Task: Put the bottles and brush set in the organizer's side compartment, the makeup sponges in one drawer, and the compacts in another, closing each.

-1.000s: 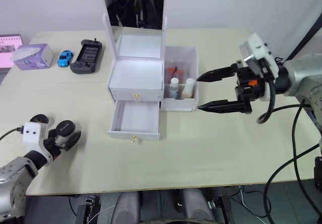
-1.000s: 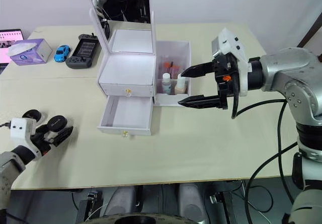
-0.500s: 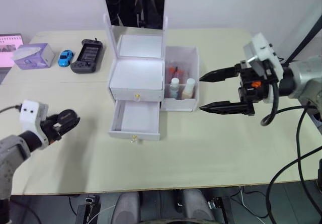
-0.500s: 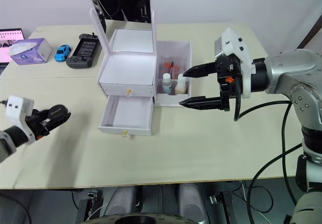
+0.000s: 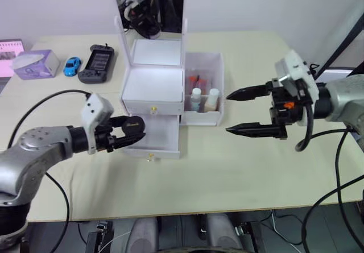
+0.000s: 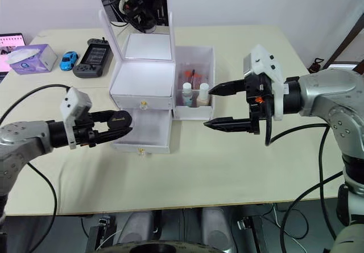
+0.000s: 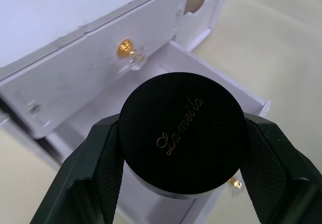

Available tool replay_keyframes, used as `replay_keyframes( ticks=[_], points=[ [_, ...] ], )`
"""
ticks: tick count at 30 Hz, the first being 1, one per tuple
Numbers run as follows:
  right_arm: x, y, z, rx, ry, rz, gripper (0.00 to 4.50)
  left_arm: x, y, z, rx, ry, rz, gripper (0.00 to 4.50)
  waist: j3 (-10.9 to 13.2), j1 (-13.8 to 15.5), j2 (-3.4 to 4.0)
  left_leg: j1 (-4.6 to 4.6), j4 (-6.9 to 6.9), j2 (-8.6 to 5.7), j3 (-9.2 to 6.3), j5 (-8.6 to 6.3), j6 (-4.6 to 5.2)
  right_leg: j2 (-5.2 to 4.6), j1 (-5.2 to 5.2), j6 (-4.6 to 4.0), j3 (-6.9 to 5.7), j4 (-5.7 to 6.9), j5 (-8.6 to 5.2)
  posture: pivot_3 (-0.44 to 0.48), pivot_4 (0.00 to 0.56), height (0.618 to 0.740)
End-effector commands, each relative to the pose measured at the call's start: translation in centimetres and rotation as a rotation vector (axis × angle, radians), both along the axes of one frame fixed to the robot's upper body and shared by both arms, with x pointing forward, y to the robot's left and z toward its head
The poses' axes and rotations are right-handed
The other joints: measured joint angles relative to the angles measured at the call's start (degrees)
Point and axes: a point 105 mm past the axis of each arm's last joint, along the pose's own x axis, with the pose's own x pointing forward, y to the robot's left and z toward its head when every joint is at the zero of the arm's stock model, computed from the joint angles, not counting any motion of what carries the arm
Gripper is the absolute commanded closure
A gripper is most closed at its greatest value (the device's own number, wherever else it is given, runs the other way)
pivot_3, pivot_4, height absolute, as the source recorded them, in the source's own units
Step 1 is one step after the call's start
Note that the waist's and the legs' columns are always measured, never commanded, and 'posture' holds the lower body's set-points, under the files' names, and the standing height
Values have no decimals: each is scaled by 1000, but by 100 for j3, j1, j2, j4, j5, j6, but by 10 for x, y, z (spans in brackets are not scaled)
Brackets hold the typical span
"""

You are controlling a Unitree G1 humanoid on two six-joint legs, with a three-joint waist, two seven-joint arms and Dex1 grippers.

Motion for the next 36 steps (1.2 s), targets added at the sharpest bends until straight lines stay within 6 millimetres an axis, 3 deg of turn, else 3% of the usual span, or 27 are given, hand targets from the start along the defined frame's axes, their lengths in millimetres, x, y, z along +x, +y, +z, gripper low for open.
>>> replay_keyframes(
  ticks=[1,10,12,14,25,29,33,36],
  points=[
    [-9,-2,13,8,-41,0,0,9,-1,2,27,-46,18,1834,0,9,0,1,-1,0,-1,0,0,0,1,0,0,1,0,0,150,740],
    [-9,-3,16,27,-54,-27,0,18,-2,-7,37,-27,30,1834,0,18,-2,-1,1,0,-5,0,0,3,5,0,1,-3,0,0,150,740],
    [-8,-3,16,30,-59,-36,0,18,-2,-6,22,-16,40,772,0,18,-2,-1,0,0,-6,0,0,3,5,0,1,-2,0,0,150,740],
    [-3,-4,15,26,-60,-52,0,19,-1,-5,12,-4,48,70,0,17,-2,0,1,0,-7,0,0,3,5,0,1,-1,0,0,150,740],
    [-1,-3,13,38,-31,-29,0,17,20,12,-21,-11,94,70,0,11,-2,0,1,0,-8,0,0,4,6,0,1,0,0,0,150,740],
    [-1,-4,10,53,-12,-1,0,11,37,26,-87,-23,142,70,0,5,-2,0,2,0,-7,0,0,4,6,0,1,-1,0,0,150,740],
    [9,-10,-2,26,-6,-4,0,-1,79,34,-92,-63,278,70,0,-36,-2,2,-2,1,-7,0,0,4,5,0,1,-1,0,0,150,740],
    [17,-9,-8,13,-12,12,0,-14,117,26,-72,-62,426,70,2,-20,1,6,-4,2,-6,0,1,4,4,0,1,0,0,0,150,740]
  ],
)
